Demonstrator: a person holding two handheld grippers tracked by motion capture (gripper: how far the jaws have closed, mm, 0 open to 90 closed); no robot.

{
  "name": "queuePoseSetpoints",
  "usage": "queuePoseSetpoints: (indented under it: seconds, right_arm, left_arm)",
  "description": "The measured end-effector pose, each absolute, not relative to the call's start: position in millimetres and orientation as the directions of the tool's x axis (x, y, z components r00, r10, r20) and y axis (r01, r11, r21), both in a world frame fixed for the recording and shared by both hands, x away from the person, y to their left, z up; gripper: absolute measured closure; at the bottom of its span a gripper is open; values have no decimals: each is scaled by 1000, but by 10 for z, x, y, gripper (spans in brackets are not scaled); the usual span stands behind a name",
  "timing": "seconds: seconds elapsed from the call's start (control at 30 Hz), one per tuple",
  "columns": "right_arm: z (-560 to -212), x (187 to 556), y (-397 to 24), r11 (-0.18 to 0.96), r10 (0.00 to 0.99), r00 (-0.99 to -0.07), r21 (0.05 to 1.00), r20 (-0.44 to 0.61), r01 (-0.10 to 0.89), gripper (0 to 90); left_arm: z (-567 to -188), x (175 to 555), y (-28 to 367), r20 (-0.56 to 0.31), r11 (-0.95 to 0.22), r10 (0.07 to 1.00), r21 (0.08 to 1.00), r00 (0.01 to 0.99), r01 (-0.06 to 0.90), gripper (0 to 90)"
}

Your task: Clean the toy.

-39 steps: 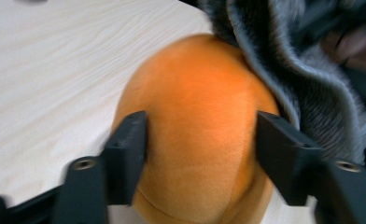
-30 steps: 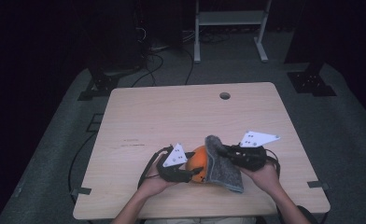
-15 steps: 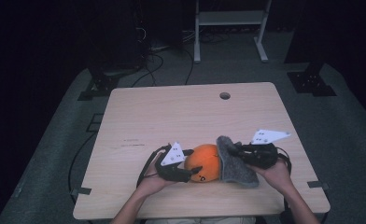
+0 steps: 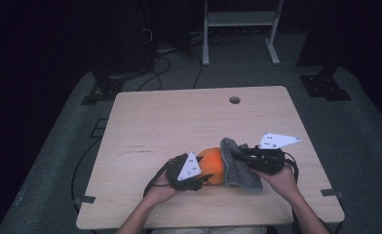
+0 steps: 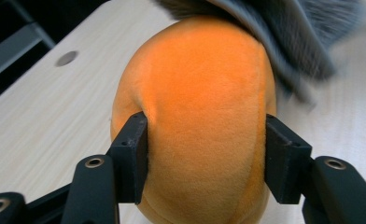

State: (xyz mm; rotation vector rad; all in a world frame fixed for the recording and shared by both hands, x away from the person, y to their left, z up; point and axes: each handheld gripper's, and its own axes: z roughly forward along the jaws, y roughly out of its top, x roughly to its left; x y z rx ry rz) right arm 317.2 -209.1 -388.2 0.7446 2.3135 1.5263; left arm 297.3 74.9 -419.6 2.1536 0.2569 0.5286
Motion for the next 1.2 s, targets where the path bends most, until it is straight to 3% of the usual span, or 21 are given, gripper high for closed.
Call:
queuePoseSetpoints:
  seconds: [0.07, 0.17, 0.23, 0.37, 0.47, 0.63, 0.8, 1.0, 1.2]
  right_arm:
    - [-3969, 3201, -2078, 349, 556, -830, 892, 51, 288, 802]
    - [-4063, 3159, -2047, 382, 537, -842, 873, 57, 303, 802]
    - [-4074, 3106, -2026, 386, 524, -850, 873, 60, 299, 802]
    - [-4071, 2999, -1885, 393, 469, -881, 878, 64, 273, 802]
    - [-4076, 3018, -1883, 391, 462, -885, 880, 65, 269, 803]
    - [-4132, 3127, -2031, 350, 547, -832, 877, 93, 328, 803]
    - [-4137, 3085, -2021, 370, 552, -831, 872, 71, 321, 803]
    - [-4071, 2948, -1845, 382, 479, -877, 889, 44, 253, 802]
    - [-4149, 3107, -2054, 377, 571, -819, 869, 57, 322, 802]
  left_arm:
    - [-4223, 3021, 772, 238, -582, 384, 812, 892, 35, 311]
    - [-4243, 3155, 865, 62, -539, 436, 817, 898, 205, 149]
    - [-4274, 3204, 925, -36, -525, 422, 805, 906, 276, 155]
    - [-4274, 3160, 944, 40, -564, 411, 796, 911, 219, 278]
    - [-4249, 3148, 969, 68, -587, 373, 790, 925, 179, 301]
    - [-4274, 3215, 1016, -69, -528, 353, 809, 933, 259, 169]
    - [-4300, 3280, 1066, -190, -444, 381, 821, 905, 359, 155]
    - [-4306, 3224, 1026, -67, -471, 424, 836, 903, 283, 358]
    - [-4309, 3231, 1046, -64, -469, 412, 841, 909, 271, 368]
